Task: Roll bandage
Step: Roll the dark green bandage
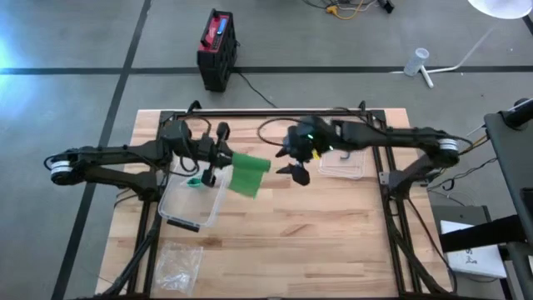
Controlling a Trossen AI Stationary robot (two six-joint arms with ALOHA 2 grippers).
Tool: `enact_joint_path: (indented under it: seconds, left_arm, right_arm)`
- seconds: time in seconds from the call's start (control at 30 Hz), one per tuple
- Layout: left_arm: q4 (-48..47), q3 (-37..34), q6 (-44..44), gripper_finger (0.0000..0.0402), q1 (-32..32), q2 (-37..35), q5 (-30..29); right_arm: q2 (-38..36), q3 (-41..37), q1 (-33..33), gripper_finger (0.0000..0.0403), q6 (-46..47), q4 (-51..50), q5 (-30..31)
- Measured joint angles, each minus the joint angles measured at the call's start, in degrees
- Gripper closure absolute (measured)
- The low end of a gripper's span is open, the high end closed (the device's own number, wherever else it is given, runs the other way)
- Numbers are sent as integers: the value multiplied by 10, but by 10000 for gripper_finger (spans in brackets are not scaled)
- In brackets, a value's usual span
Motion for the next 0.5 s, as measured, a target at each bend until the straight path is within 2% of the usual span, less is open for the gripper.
enact_joint_path:
  seconds: [0.07, 0.17, 0.37, 0.43, 0.5]
  left_arm:
    - [0, 0, -20, 393, 10, 0, -17]
    - [0, 0, -37, 393, 17, 4, -26]
    - [-1, 5, -63, 393, 17, 12, -17]
    - [-2, 8, -65, 393, 17, 12, -15]
    - [-5, 10, -68, 393, 17, 11, -15]
  right_arm:
    - [-33, -37, 29, 131, 22, 47, 40]
    - [-62, -105, 64, 132, 57, 190, 94]
    - [-53, -229, 78, 142, 43, 449, 264]
    - [-40, -254, 78, 145, 20, 529, 265]
    - [-26, -266, 79, 147, 4, 598, 231]
